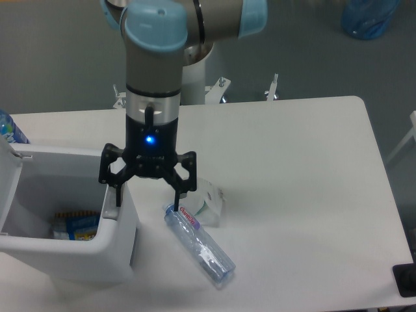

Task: Open the trash can
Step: 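Hold the gripper on the button as the lid swings open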

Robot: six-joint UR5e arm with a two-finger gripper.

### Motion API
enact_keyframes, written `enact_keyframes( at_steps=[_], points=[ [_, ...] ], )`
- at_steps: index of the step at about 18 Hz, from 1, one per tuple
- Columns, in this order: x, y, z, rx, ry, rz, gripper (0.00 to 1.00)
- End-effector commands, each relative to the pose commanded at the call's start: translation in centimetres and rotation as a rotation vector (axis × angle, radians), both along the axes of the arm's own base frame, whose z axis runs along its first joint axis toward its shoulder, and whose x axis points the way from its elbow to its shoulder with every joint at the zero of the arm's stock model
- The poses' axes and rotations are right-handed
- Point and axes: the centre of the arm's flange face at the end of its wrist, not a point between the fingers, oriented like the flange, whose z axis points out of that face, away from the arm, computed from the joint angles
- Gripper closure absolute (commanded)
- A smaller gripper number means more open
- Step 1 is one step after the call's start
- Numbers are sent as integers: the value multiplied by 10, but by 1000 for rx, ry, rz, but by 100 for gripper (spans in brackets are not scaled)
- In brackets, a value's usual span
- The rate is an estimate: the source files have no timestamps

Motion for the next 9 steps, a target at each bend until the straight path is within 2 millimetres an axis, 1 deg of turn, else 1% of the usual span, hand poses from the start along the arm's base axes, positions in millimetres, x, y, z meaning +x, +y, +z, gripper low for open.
enact_keyframes(
  at_steps=[3, 4, 7, 9],
  points=[
    [-13, -11, -12, -159, 143, -89, 0],
    [-24, -20, -23, -212, 154, -108, 0],
    [-44, -39, -43, -280, 143, -140, 0],
    [-57, -50, -48, -310, 155, -173, 0]
  ],
)
